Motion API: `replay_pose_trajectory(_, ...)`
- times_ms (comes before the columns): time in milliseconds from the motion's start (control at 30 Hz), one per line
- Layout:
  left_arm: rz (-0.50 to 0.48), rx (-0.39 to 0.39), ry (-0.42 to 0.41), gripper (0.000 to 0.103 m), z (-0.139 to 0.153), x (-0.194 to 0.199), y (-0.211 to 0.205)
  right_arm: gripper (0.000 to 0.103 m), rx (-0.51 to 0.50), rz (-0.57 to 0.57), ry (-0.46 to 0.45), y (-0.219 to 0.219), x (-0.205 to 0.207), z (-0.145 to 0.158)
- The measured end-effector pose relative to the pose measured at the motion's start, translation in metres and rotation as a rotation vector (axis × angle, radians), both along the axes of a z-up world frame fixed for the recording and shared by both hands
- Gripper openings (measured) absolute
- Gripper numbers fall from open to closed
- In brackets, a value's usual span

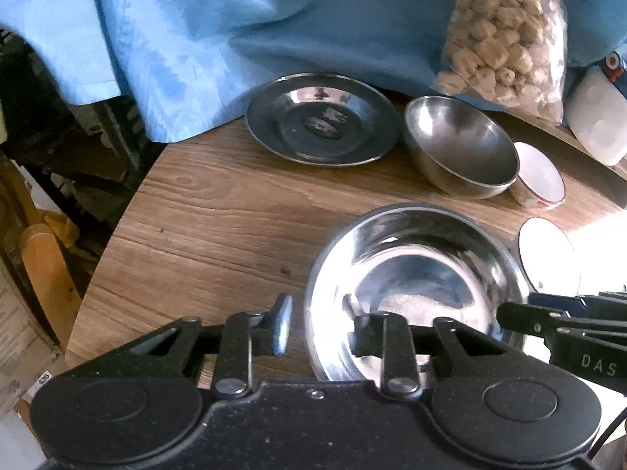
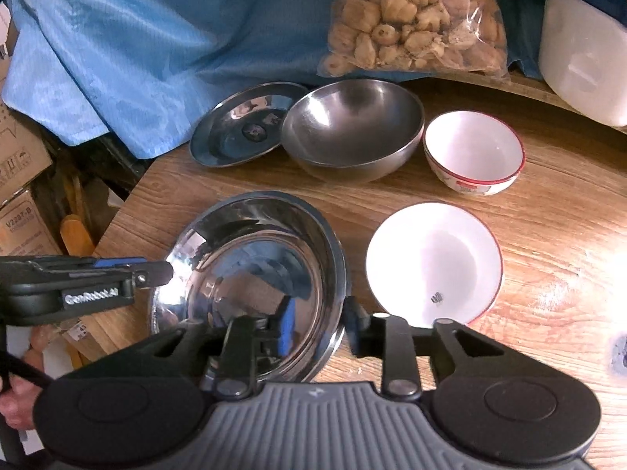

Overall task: Organize plates and bowls
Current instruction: 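Open both grippers and lift them off the stacked plates, then reach both grippers to the small logo steel plate and grip its rim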

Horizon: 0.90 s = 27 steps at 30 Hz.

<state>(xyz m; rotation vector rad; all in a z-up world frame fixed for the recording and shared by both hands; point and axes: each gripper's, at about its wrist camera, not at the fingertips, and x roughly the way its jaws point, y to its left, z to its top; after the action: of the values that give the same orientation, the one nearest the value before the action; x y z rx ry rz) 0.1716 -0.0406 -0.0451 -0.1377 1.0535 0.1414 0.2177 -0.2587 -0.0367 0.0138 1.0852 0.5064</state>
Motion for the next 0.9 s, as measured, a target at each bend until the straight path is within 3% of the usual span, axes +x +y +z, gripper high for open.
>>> replay_pose_trajectory(33,0.009,0.002,-0.001,0.044,0.000,-0.001,0.002,0.036,0.004,0.000,-0.001,-0.001,0.000,0.000)
replay_pose_trajectory(100,0.049,0.004,-0.021,0.071,0.004,-0.003,0.007,0.036,0.002,0.000,-0.006,0.000,0.000,0.001)
replay_pose_trajectory(167,0.084,0.005,-0.051,0.085,0.008,-0.005,0.013,0.041,-0.006,0.002,-0.017,0.001,-0.001,0.003)
replay_pose_trajectory(367,0.135,0.018,-0.088,0.099,0.014,0.000,0.025,0.063,-0.003,-0.005,-0.043,0.004,-0.001,0.008)
replay_pose_trajectory(500,0.142,0.018,-0.101,0.102,0.014,0.010,0.038,0.087,0.014,-0.005,-0.051,0.008,0.001,0.011)
replay_pose_trajectory(700,0.164,0.028,-0.106,0.102,0.013,0.027,0.061,0.096,0.025,-0.021,-0.057,0.016,0.006,0.014)
replay_pose_trajectory(900,0.149,0.012,-0.084,0.102,0.003,0.055,0.084,0.096,0.096,-0.086,0.000,0.017,0.019,0.016)
